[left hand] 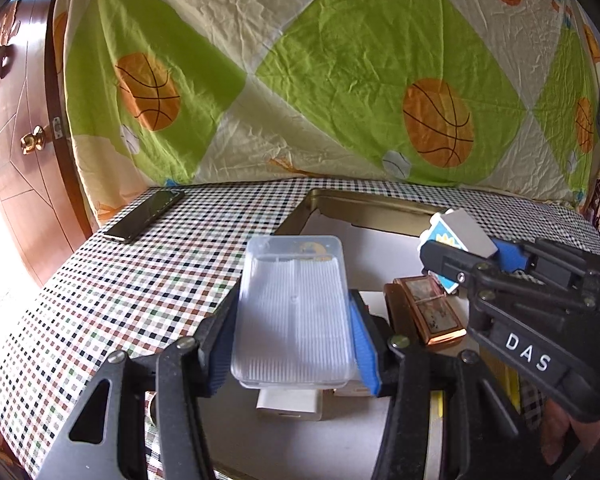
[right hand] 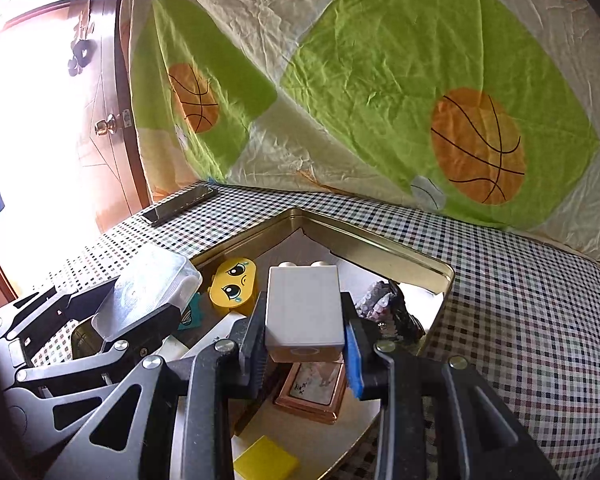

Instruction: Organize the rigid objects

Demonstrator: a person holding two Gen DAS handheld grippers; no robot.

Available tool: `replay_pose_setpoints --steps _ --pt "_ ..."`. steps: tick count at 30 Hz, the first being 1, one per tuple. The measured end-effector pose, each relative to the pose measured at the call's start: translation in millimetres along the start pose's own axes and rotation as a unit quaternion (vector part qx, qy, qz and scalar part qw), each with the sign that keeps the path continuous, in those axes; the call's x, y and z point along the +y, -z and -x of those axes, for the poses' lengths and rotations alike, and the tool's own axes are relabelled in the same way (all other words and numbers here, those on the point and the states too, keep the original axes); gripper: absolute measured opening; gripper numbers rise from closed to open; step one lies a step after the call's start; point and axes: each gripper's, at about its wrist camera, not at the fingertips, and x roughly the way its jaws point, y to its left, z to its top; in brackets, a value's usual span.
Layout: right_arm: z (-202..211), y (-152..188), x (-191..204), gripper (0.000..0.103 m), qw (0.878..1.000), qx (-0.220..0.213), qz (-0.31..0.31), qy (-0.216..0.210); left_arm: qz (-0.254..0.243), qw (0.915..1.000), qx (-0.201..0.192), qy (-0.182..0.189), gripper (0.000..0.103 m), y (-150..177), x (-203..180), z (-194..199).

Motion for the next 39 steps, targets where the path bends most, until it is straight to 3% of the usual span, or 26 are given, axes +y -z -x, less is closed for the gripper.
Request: replay_pose_setpoints --steps 8,10,12,17,21,26,32,39 --pt "-13.0 -0.4 3.5 0.034 1.0 0.023 0.004 -0.001 -0.01 0.9998 0.012 -0.011 0.054 2.6 -0.7 -5.8" --pt "-14.5 0.3 3.6 0.035 1.0 0.026 0.003 -0.003 -0.013 0.9998 0.013 -0.013 0.059 2.7 -1.1 -5.9" --pt "-12.5 0.7 2.4 0.039 1.0 0.023 0.0 -0.003 -0.011 0.9998 0.009 -0.015 0.074 3.2 -0.5 -4.4" --pt "-3.1 1.1 -0.1 0.062 1.0 0.01 -0.01 -0.008 -0.009 0.9999 0.004 -0.012 0.079 4.4 0.1 0.8" --pt "7.8 3.9 -3.8 0.066 1.0 0.0 -0.021 -0.003 -0.006 0.9997 -0.009 -0.023 0.102 5.1 1.3 10.0" --pt "26.1 9.1 -3.9 0.08 1.0 -0.017 -0.025 -0.003 -0.006 0.9991 -0.02 -0.037 0.102 4.4 3.8 23.3" --pt "61.1 7.5 1.6 0.088 0.998 -0.052 -0.017 0.011 0.006 0.9982 -0.029 -0.051 0.102 1.1 13.6 41.0" --pt "94.0 1.6 6.1 0.09 0.997 -0.08 -0.012 0.007 0.031 0.9967 -0.046 -0.06 0.103 -6.6 34.5 67.4"
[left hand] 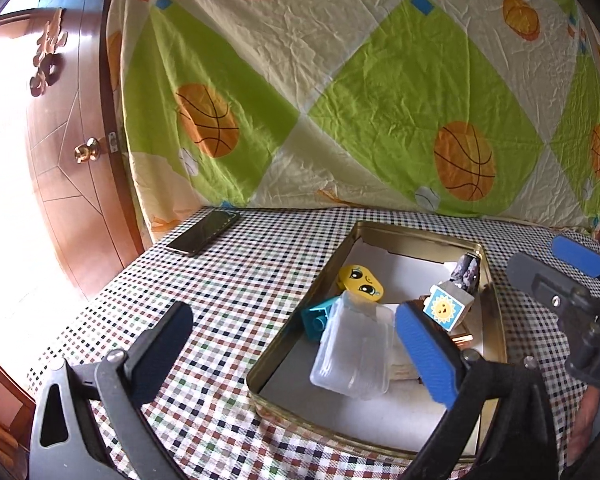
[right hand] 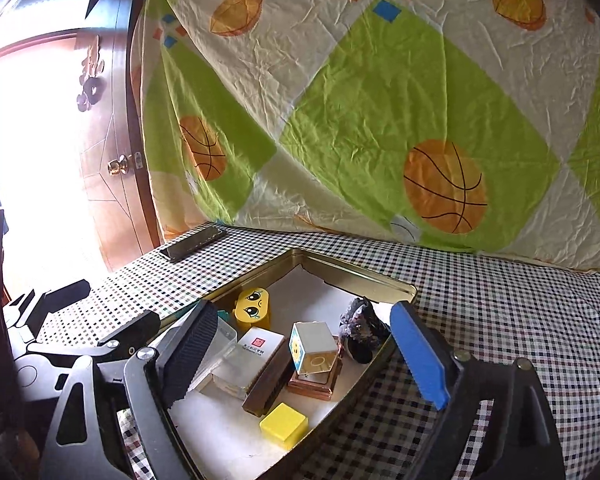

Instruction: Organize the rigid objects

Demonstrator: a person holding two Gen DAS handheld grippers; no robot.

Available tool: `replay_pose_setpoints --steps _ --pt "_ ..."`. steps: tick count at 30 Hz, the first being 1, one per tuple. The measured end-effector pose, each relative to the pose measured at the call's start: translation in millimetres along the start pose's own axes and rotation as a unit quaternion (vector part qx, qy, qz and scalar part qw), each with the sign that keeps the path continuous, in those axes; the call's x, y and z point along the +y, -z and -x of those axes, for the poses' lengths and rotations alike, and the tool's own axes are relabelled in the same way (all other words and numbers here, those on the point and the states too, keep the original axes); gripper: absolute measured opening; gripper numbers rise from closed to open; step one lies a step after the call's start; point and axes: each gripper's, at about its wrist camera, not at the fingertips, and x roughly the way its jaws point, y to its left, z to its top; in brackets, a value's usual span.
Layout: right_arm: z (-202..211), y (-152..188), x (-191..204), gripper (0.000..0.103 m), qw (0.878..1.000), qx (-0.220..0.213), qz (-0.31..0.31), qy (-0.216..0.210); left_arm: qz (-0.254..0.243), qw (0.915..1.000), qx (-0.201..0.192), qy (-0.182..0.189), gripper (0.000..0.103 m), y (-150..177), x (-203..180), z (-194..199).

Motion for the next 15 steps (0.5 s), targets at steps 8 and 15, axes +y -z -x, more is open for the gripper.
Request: replay_pose_setpoints --steps 8,15 --pt "12.5 2.6 8.1 0.09 1.0 -0.006 0.01 -0.011 0.0 0.9998 -0.013 -0.013 0.103 -2.3 7.4 11.5" --pt "18.9 4.9 5.3 0.09 1.0 -0.01 0.006 -0.012 -0.013 0.9997 -0.018 -0.013 0.103 -2.2 0.9 15.8"
